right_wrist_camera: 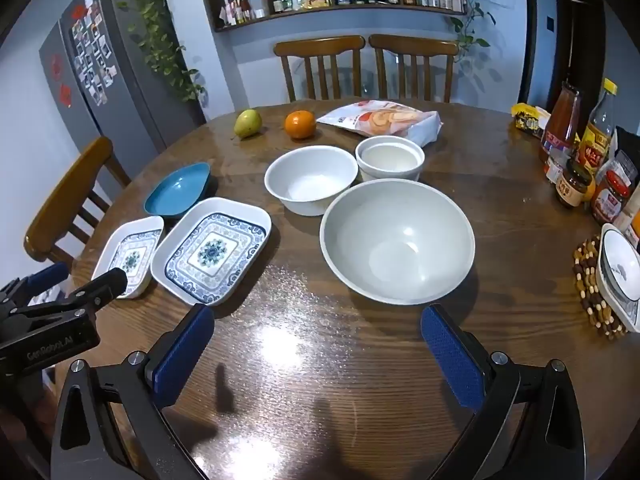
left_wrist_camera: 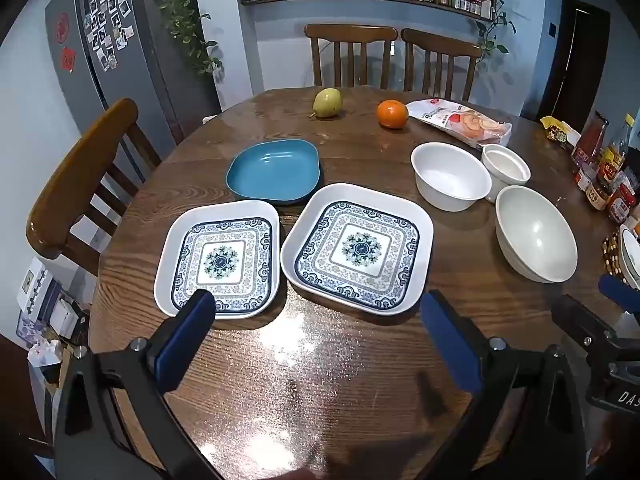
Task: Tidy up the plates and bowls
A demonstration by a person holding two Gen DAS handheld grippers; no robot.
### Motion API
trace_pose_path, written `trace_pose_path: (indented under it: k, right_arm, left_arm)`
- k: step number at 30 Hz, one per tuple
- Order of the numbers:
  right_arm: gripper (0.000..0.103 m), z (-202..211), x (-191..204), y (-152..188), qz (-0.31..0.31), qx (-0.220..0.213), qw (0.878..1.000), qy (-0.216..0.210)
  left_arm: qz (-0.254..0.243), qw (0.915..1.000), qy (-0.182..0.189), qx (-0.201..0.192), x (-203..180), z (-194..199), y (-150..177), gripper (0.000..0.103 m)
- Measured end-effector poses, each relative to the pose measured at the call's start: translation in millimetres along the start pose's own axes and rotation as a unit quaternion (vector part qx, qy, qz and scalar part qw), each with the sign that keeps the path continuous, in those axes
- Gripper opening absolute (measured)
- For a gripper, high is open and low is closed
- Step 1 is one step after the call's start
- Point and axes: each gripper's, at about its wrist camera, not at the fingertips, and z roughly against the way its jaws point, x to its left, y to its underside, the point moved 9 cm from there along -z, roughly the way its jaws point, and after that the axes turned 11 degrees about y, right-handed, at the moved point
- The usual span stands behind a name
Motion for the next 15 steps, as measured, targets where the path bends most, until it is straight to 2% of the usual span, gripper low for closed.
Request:
trace_pose_path:
  k: [8,11,15]
  right_arm:
    - [0.103,4,2,-3,-0.006,0.001,1.0,0.002]
    - [0.103,3,5,-2,-0.006,-0.001,1.0,0.001]
    - [0.103,1,4,-2,-0.007,0.002,1.0,0.0]
  left_arm:
    - [-0.002,1.0,-0.007,-0.003,-5,0,-2,0.102]
    - [0.004,1.0,0.007,-0.003,3,-2,-3,0.102]
    - [0.001,1.0,0.005,-0.005,6,-1,-4,0.102]
